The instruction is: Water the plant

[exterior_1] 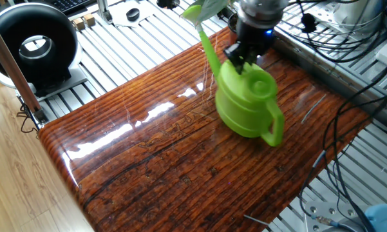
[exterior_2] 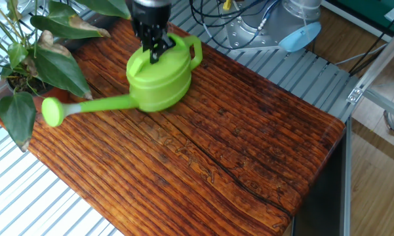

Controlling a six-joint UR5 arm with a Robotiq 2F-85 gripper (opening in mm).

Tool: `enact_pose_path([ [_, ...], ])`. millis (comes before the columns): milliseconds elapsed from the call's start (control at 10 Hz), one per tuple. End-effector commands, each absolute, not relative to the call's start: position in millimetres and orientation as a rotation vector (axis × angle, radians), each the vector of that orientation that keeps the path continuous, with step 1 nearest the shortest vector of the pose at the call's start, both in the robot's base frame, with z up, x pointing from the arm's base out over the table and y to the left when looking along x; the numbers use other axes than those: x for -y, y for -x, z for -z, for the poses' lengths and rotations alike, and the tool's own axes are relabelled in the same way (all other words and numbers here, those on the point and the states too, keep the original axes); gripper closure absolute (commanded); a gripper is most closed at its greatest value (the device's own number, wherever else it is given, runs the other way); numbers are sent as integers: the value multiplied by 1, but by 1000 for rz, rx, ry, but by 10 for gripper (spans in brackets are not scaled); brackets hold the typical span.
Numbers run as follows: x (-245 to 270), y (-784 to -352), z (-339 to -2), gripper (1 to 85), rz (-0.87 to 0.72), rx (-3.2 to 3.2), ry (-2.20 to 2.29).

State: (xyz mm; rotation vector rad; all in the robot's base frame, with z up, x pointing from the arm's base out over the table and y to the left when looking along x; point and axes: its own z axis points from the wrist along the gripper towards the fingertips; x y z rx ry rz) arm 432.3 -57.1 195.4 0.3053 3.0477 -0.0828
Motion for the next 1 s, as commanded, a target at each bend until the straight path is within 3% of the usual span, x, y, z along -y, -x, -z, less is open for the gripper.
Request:
enact_pose_path([
  [0, 70, -388, -197, 843, 87, -3163, -303],
  [900, 101, -297, -207, 843, 134, -3346, -320],
])
